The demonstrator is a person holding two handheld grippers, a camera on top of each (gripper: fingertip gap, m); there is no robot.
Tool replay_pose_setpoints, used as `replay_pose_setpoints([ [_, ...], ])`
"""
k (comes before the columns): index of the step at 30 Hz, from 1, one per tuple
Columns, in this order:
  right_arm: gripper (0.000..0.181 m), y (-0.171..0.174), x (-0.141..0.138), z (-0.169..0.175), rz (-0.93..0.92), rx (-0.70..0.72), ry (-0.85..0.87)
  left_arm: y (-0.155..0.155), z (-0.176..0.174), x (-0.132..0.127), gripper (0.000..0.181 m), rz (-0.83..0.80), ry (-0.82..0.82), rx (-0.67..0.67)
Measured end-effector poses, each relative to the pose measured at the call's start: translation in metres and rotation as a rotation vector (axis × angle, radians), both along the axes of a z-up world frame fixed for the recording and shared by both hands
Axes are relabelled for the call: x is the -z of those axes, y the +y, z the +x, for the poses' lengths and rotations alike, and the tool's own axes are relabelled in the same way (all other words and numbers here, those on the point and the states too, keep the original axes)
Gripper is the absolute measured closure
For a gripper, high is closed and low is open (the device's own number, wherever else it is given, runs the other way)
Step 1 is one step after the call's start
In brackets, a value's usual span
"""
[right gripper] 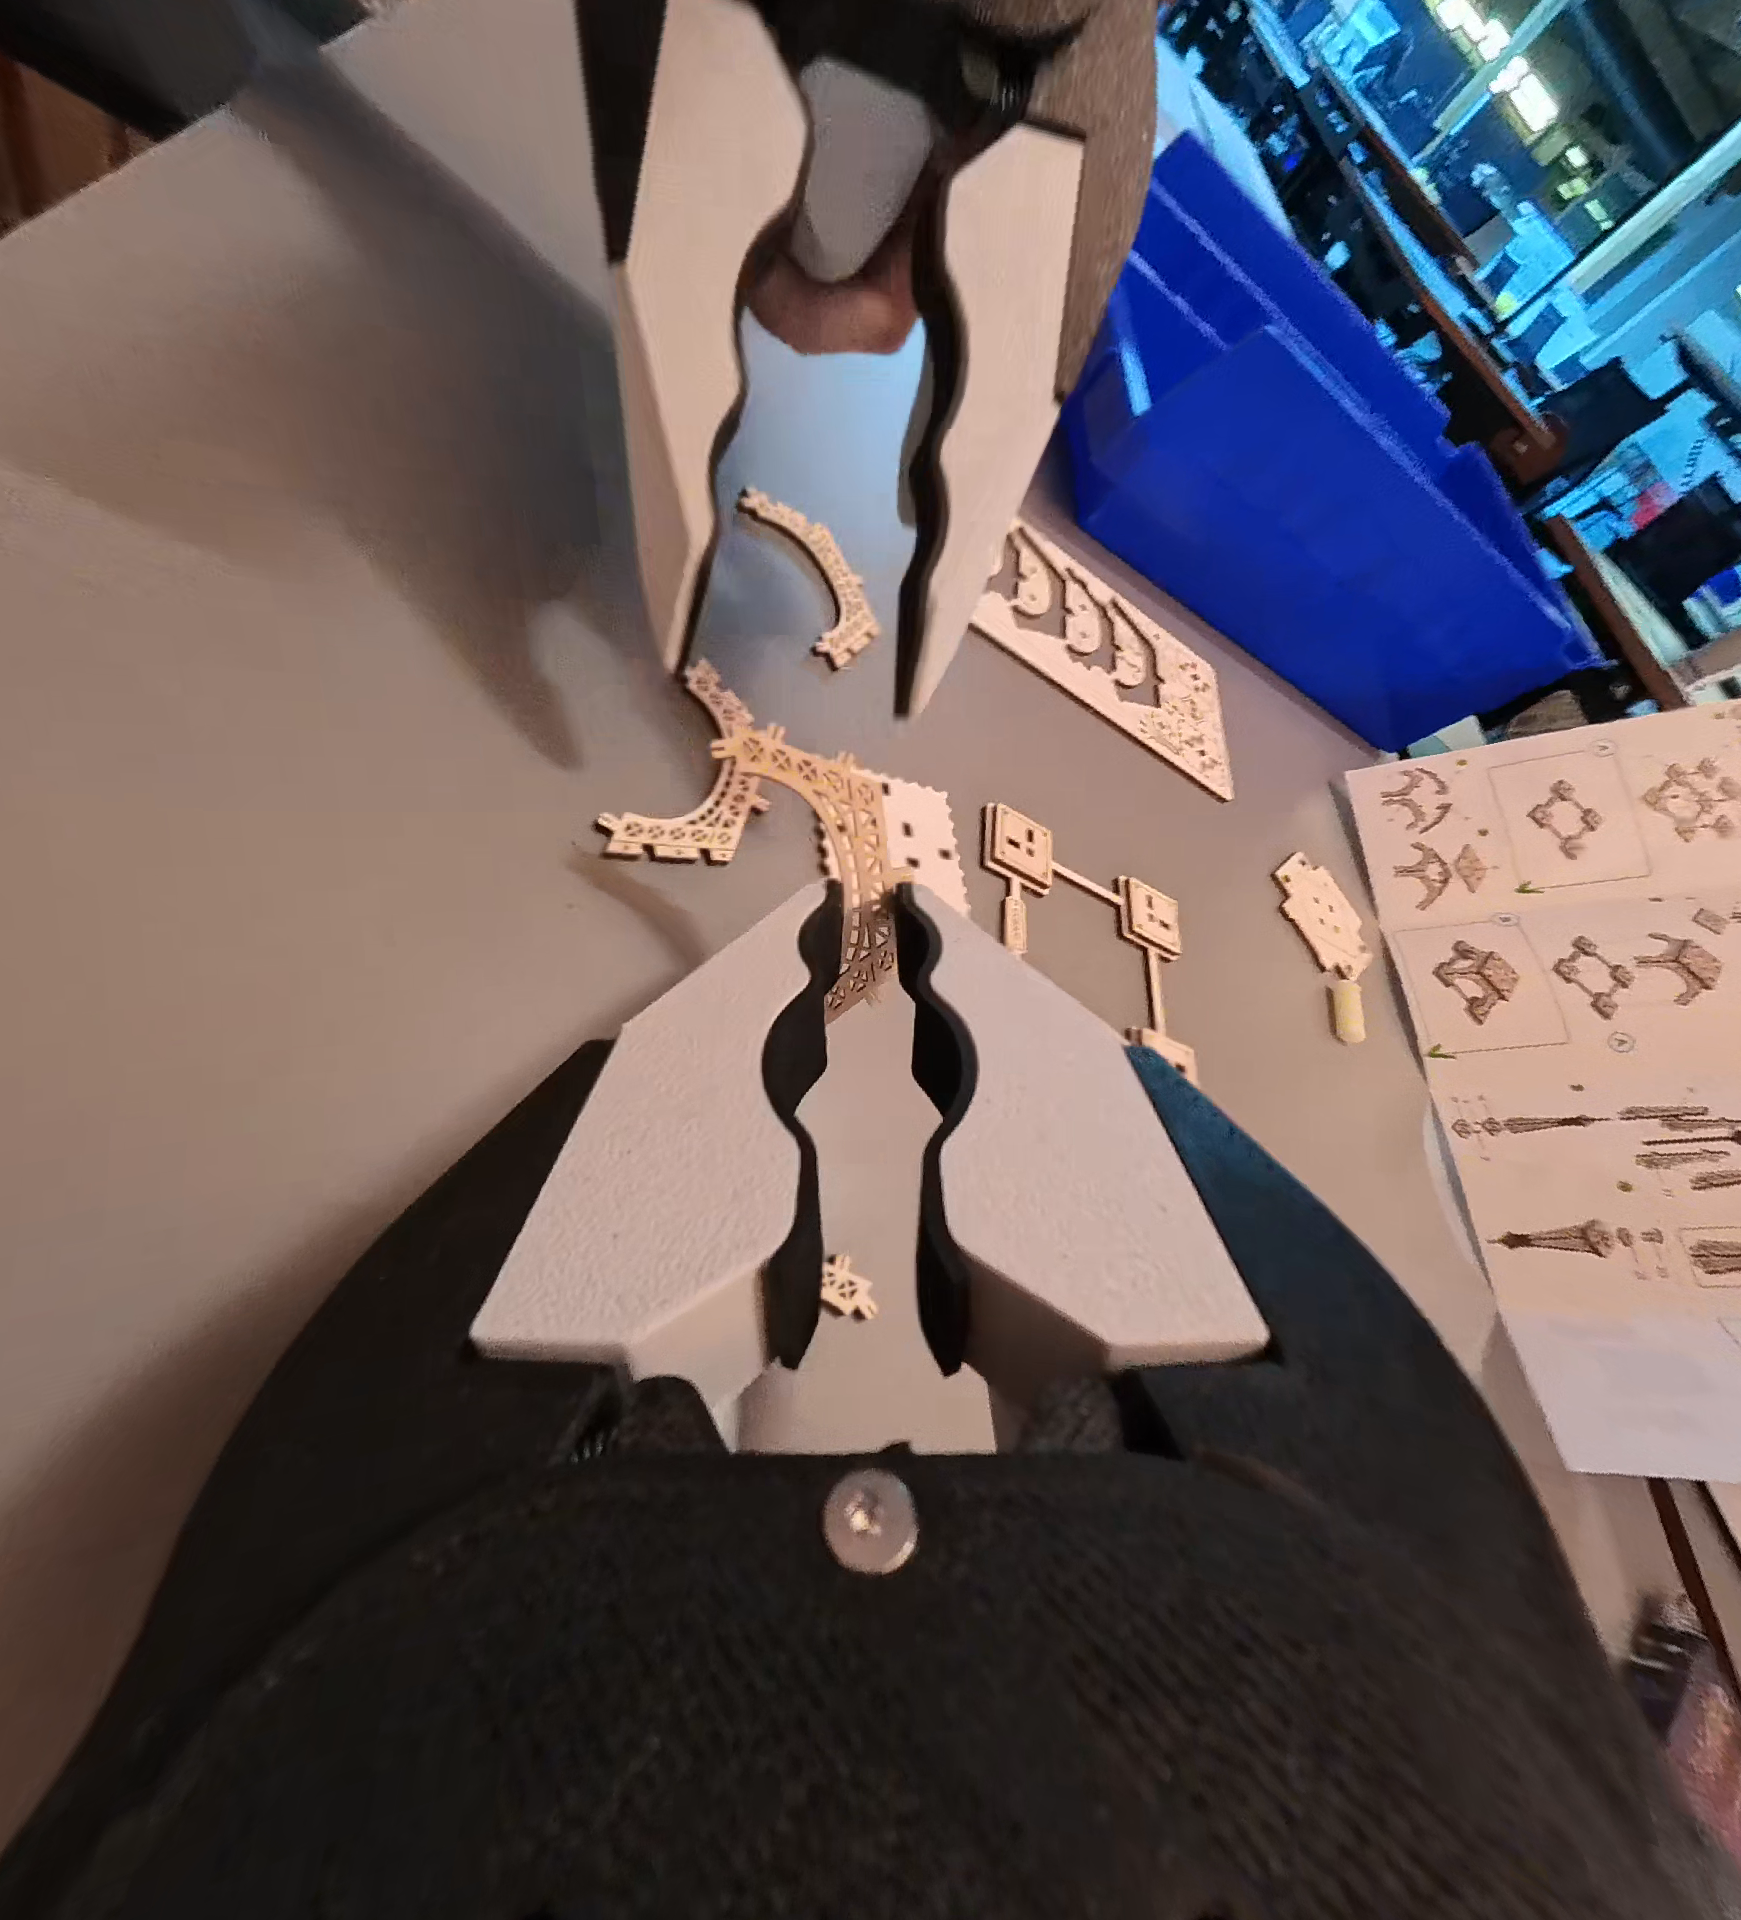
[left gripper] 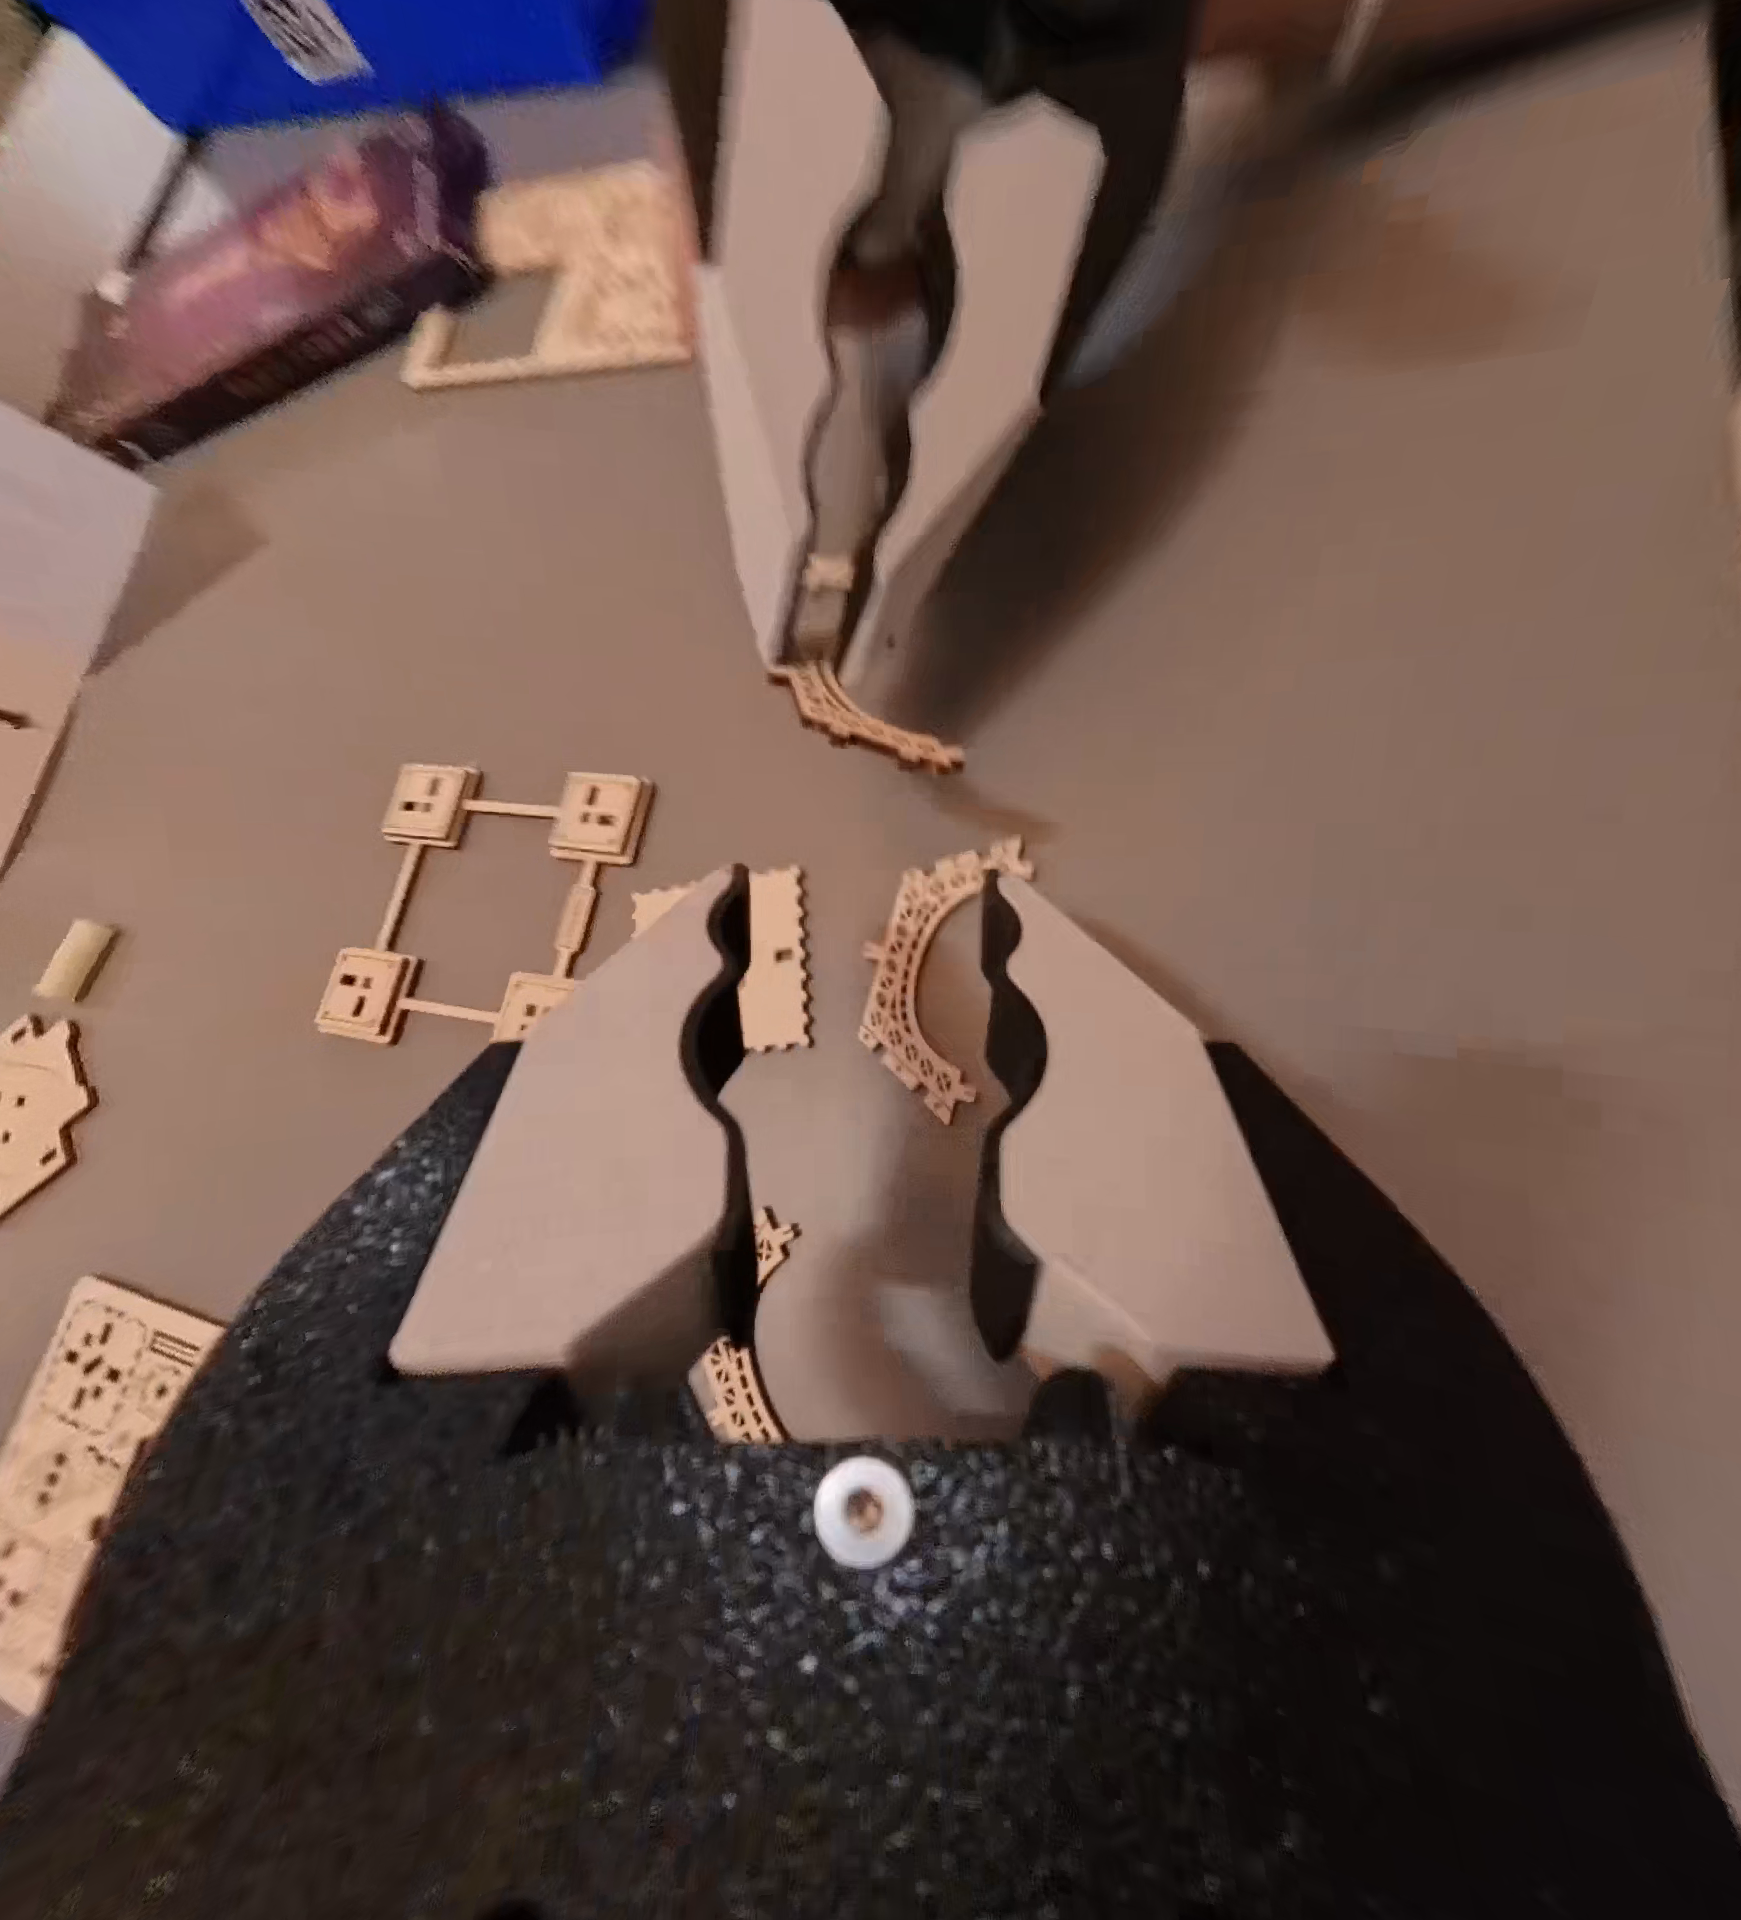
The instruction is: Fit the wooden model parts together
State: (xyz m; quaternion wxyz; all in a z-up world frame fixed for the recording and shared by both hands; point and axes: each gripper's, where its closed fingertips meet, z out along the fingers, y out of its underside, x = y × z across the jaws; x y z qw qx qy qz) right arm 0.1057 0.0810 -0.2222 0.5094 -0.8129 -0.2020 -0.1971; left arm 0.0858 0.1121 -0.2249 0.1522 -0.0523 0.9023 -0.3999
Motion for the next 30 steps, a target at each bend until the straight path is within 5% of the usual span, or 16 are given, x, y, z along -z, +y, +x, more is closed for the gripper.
replay_pose_setpoints([
  [1, 0.174, 0.000, -0.003, 0.001, 0.012, 0.007, -0.013, -0.001, 0.001, -0.011, 0.143, -0.070, 0.034, -0.027],
  [4, 0.174, 0.002, -0.018, 0.001, 0.080, 0.026, -0.034, -0.012, 0.003, -0.034, 0.159, -0.253, 0.150, -0.100],
  [13, 0.173, 0.000, -0.030, 0.012, 0.091, 0.117, -0.208, -0.027, 0.008, -0.037, 0.179, -0.360, 0.369, -0.254],
  [19, 0.174, 0.000, -0.031, 0.019, 0.063, 0.163, -0.305, -0.024, 0.019, -0.031, 0.157, -0.378, 0.433, -0.353],
  [23, 0.174, 0.000, -0.030, 0.021, 0.045, 0.188, -0.330, -0.028, 0.018, -0.027, 0.178, -0.374, 0.433, -0.349],
  [28, 0.173, -0.003, -0.031, 0.023, 0.074, 0.190, -0.316, -0.028, 0.024, -0.024, 0.181, -0.392, 0.452, -0.412],
  [30, 0.153, -0.001, -0.036, 0.020, 0.128, 0.178, -0.292, -0.029, 0.026, -0.029, 0.181, -0.462, 0.513, -0.421],
])
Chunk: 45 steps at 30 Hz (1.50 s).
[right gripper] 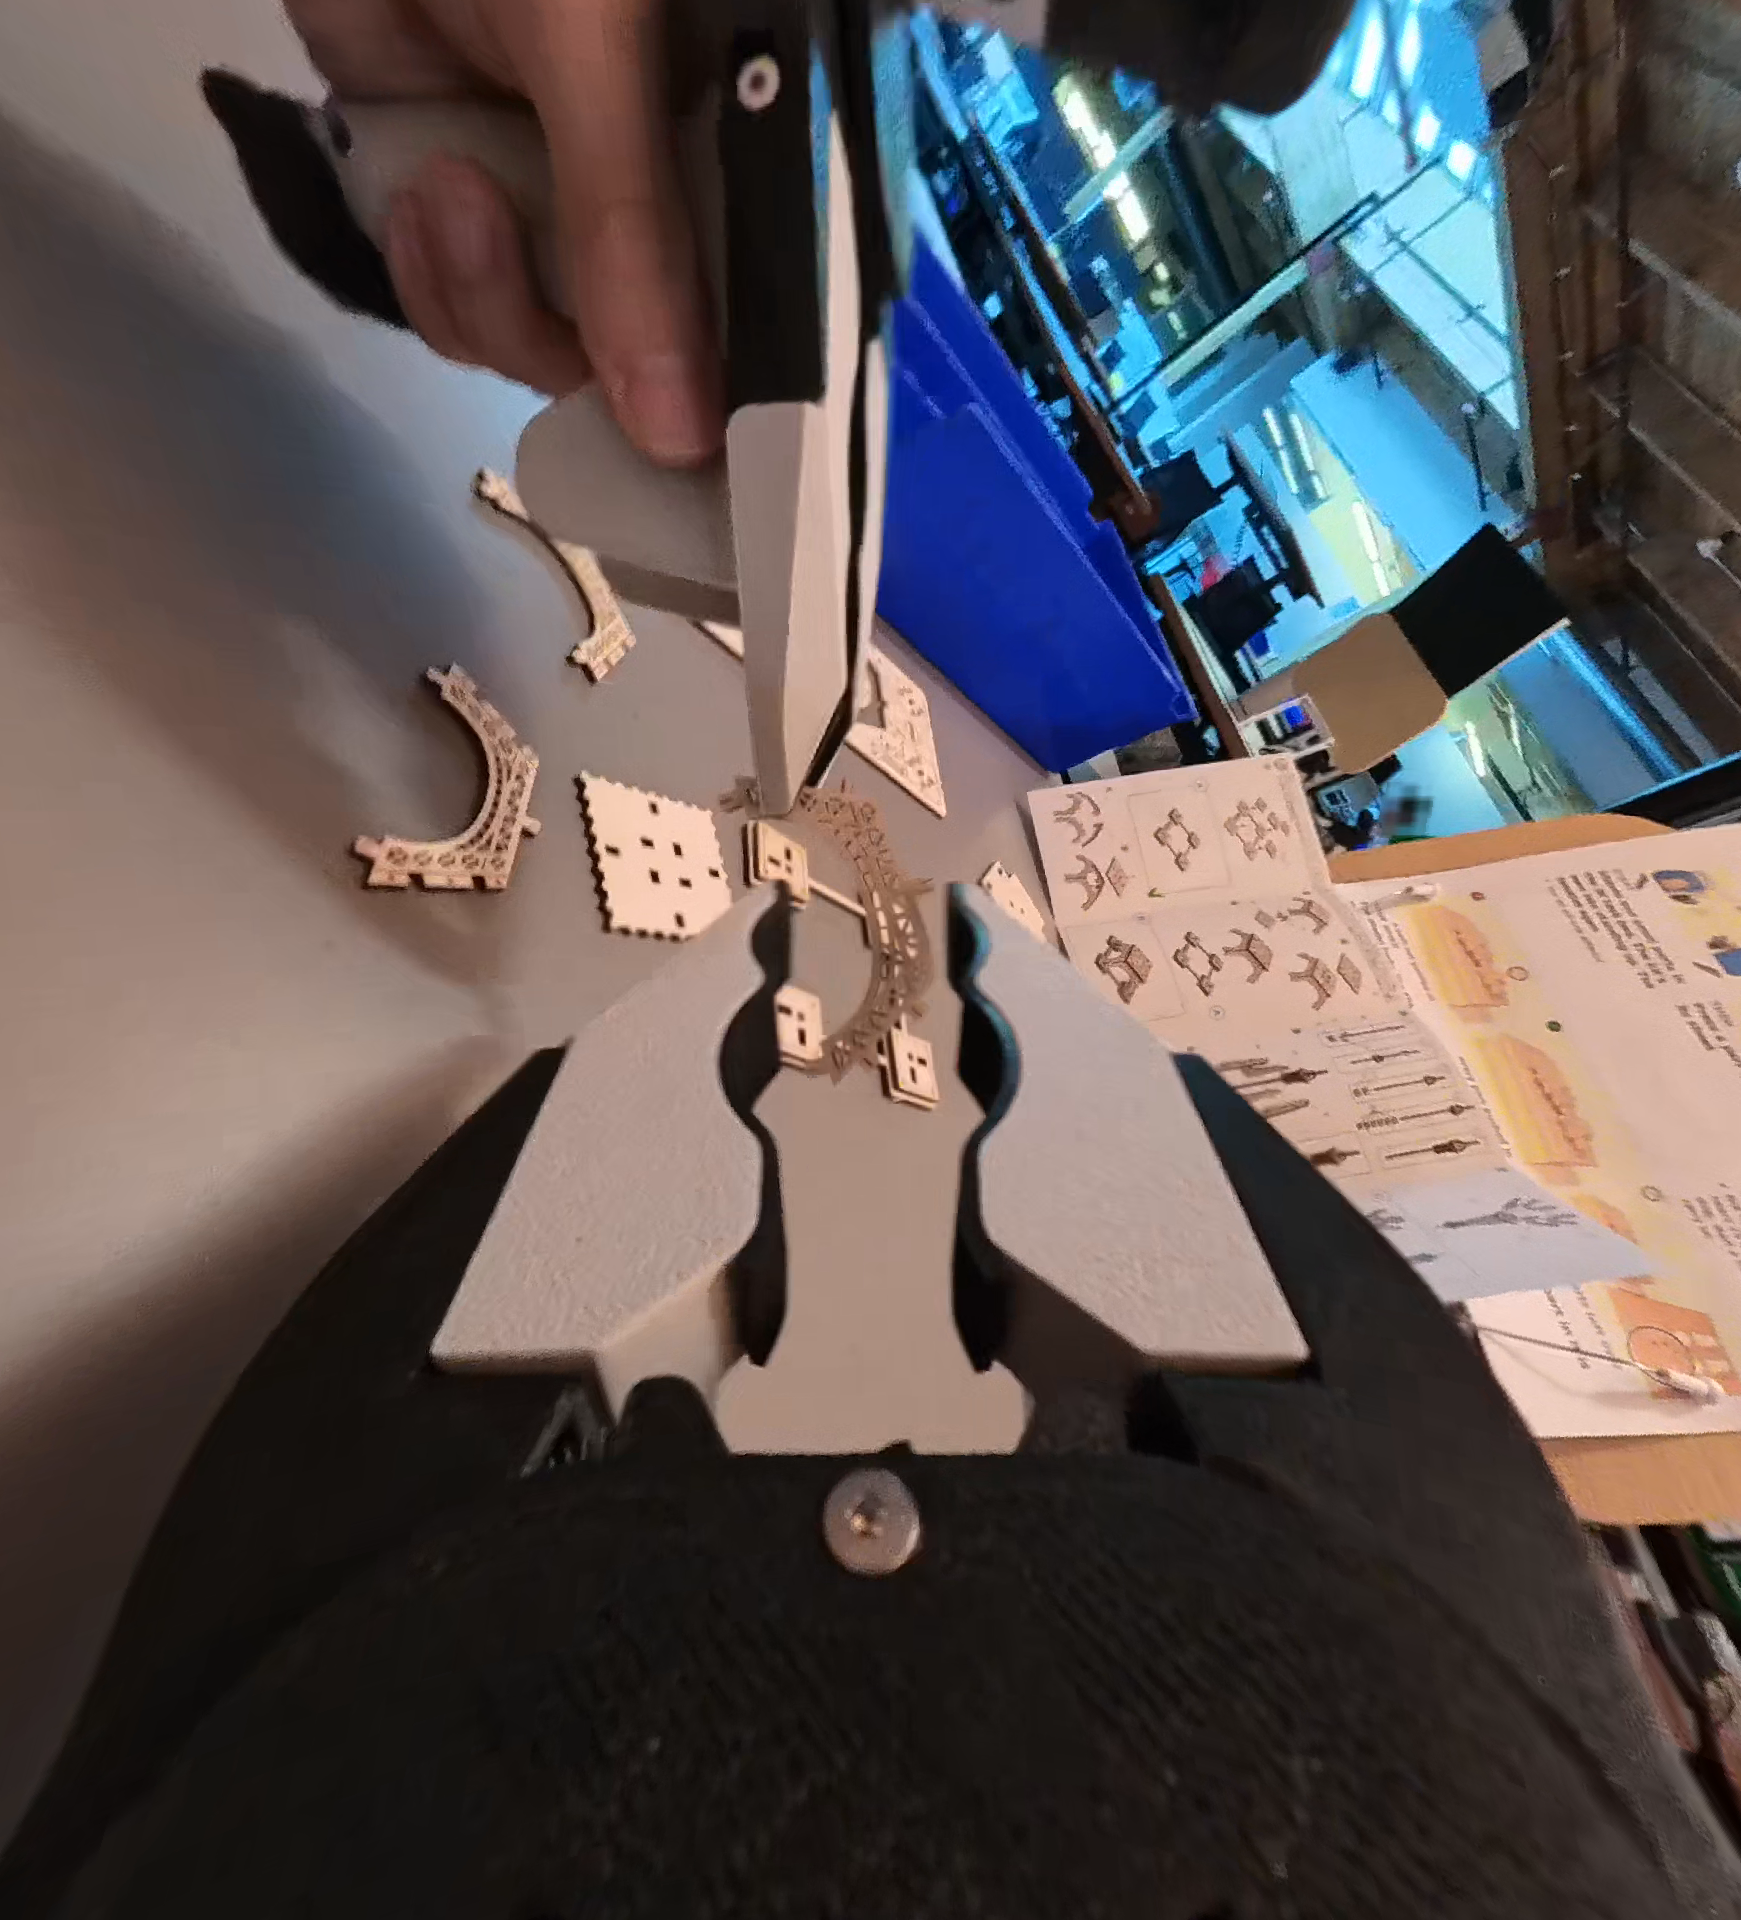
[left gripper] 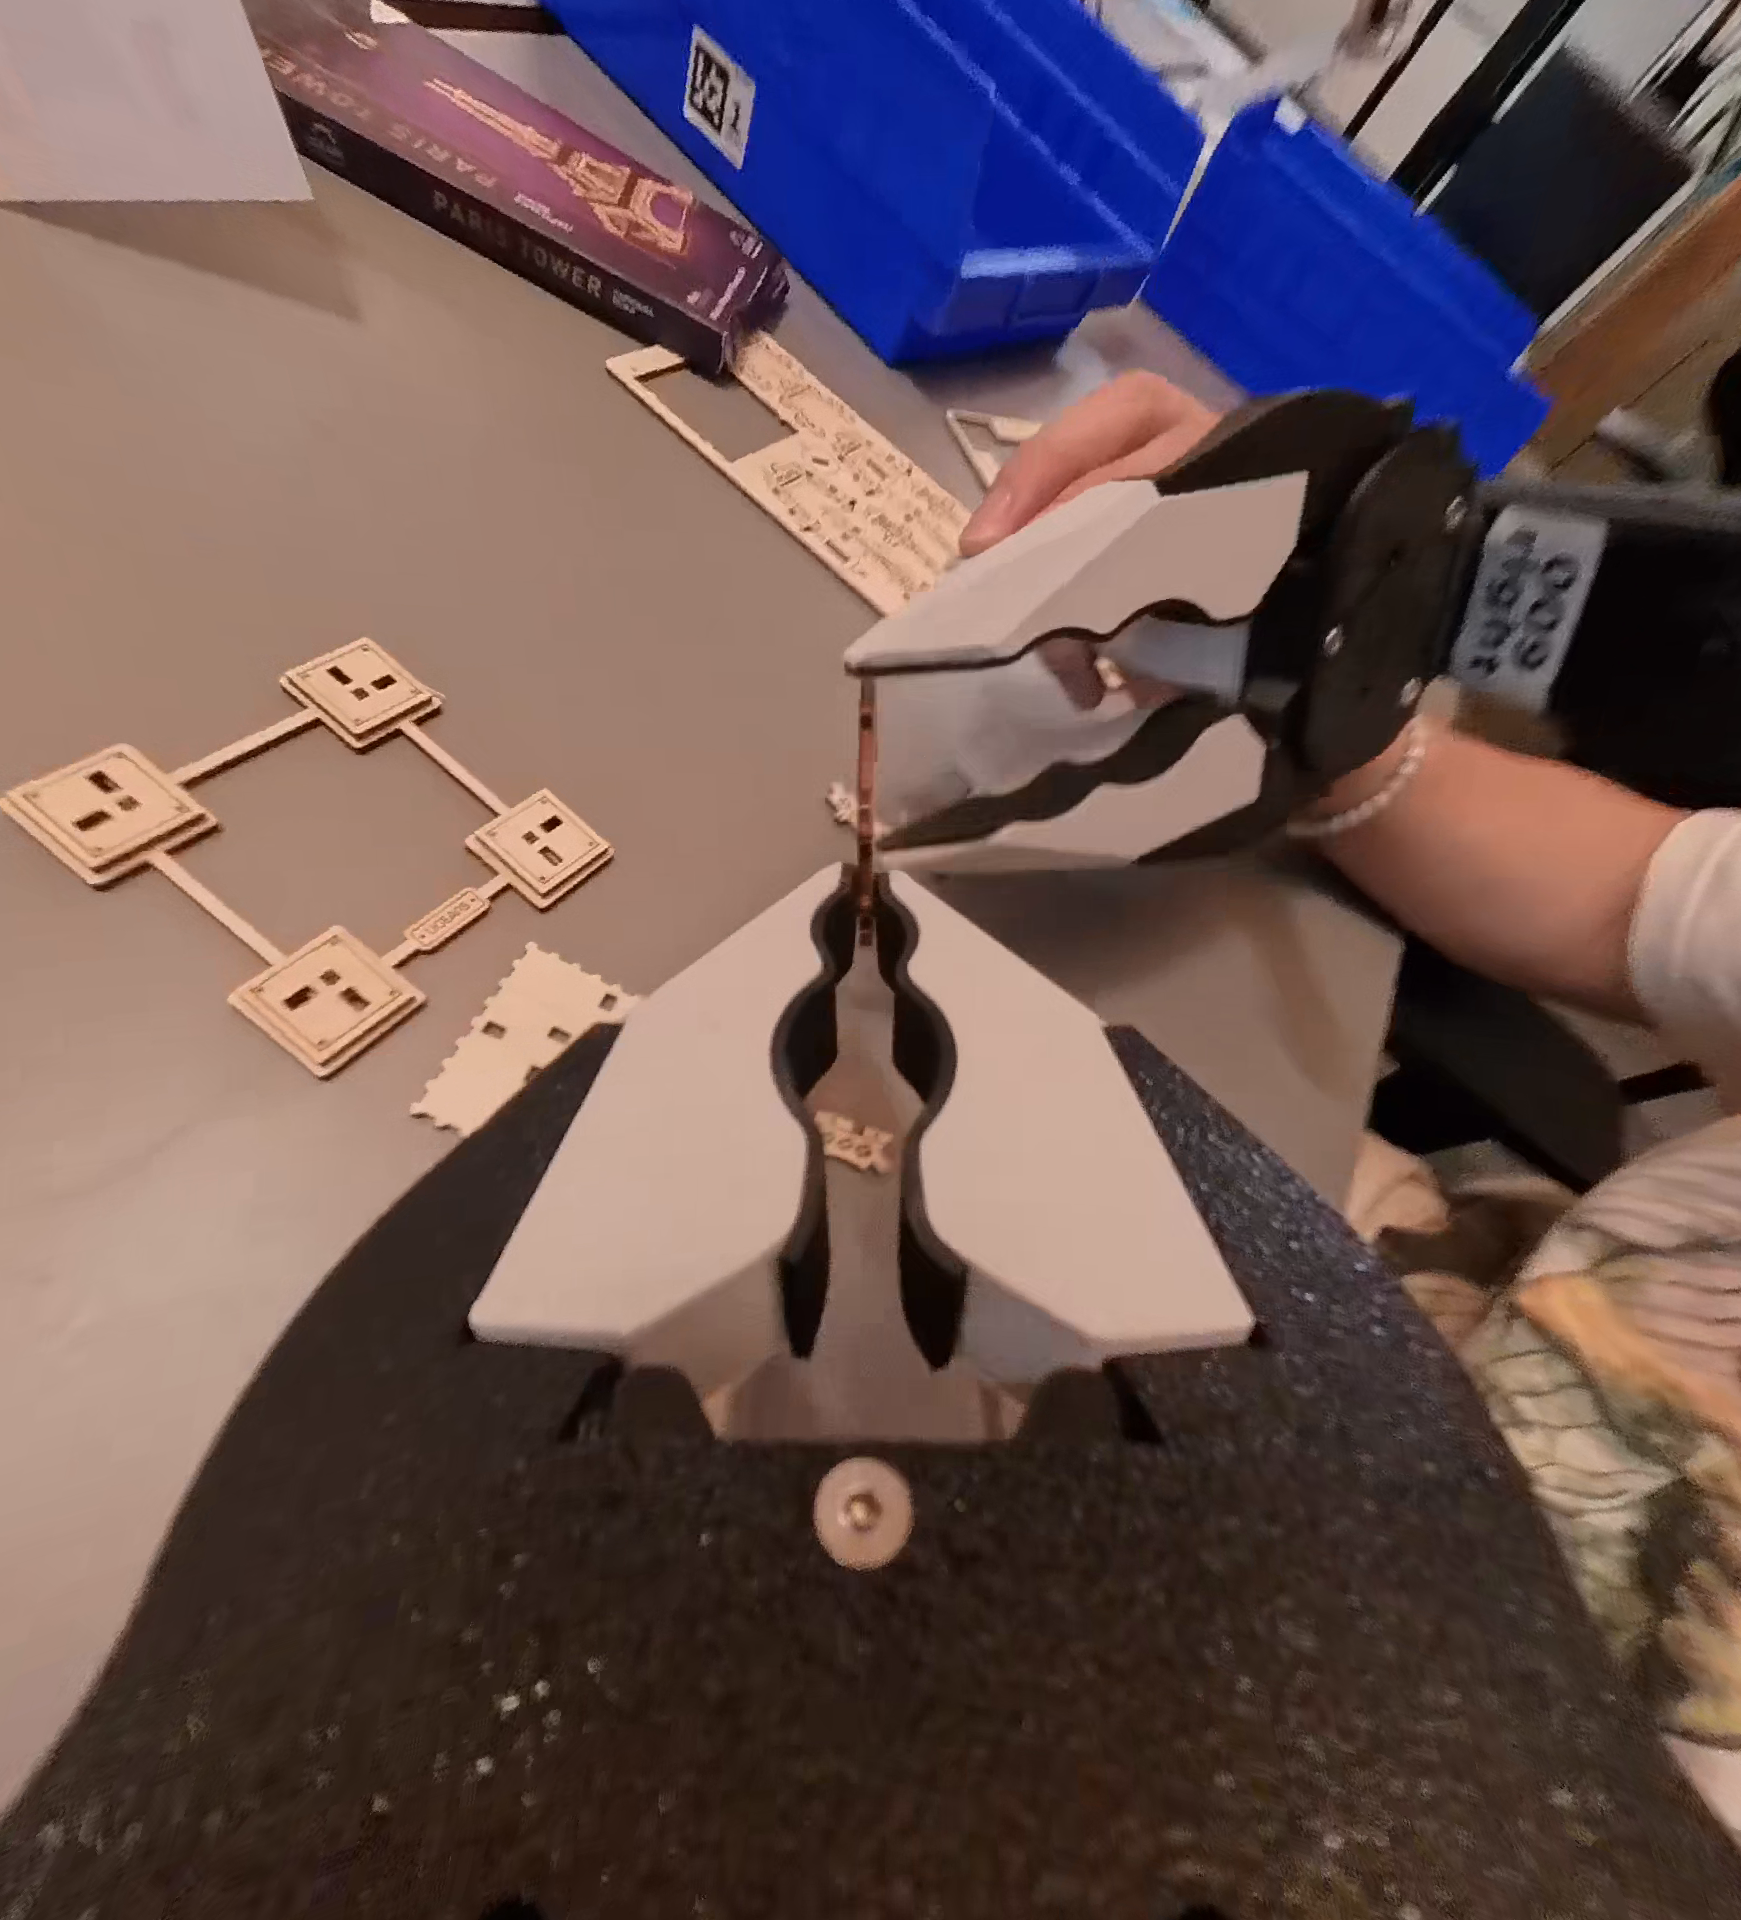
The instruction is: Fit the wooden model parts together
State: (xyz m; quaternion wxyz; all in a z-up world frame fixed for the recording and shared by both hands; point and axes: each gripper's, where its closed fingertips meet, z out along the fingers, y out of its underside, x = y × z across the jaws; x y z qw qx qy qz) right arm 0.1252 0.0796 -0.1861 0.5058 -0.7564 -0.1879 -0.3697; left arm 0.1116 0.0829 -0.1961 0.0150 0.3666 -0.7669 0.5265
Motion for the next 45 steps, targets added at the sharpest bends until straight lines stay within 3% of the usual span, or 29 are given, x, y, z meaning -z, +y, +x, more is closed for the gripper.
replay_pose_setpoints([
  [4, 0.137, 0.004, -0.007, -0.001, 0.036, 0.011, -0.041, -0.004, -0.002, 0.000, 0.181, -0.037, 0.055, -0.005],
  [11, 0.162, 0.009, 0.009, -0.005, -0.081, -0.001, -0.131, -0.008, -0.003, 0.007, 0.181, -0.006, 0.085, -0.025],
  [19, 0.168, 0.009, 0.012, 0.002, -0.099, 0.023, -0.149, -0.005, 0.001, 0.009, 0.181, 0.002, 0.084, -0.057],
  [32, 0.170, 0.006, 0.007, 0.008, 0.013, 0.029, -0.015, -0.003, 0.006, 0.003, 0.181, -0.077, 0.094, -0.084],
  [37, 0.170, 0.005, 0.005, 0.010, 0.004, 0.050, -0.088, -0.005, 0.008, 0.002, 0.181, -0.090, 0.095, -0.105],
  [39, 0.161, 0.004, 0.001, 0.012, 0.024, 0.071, -0.119, -0.005, 0.008, 0.003, 0.181, -0.091, 0.096, -0.109],
  [45, 0.157, 0.006, -0.001, 0.008, 0.044, 0.040, -0.126, -0.005, 0.009, 0.002, 0.181, -0.100, 0.105, -0.113],
])
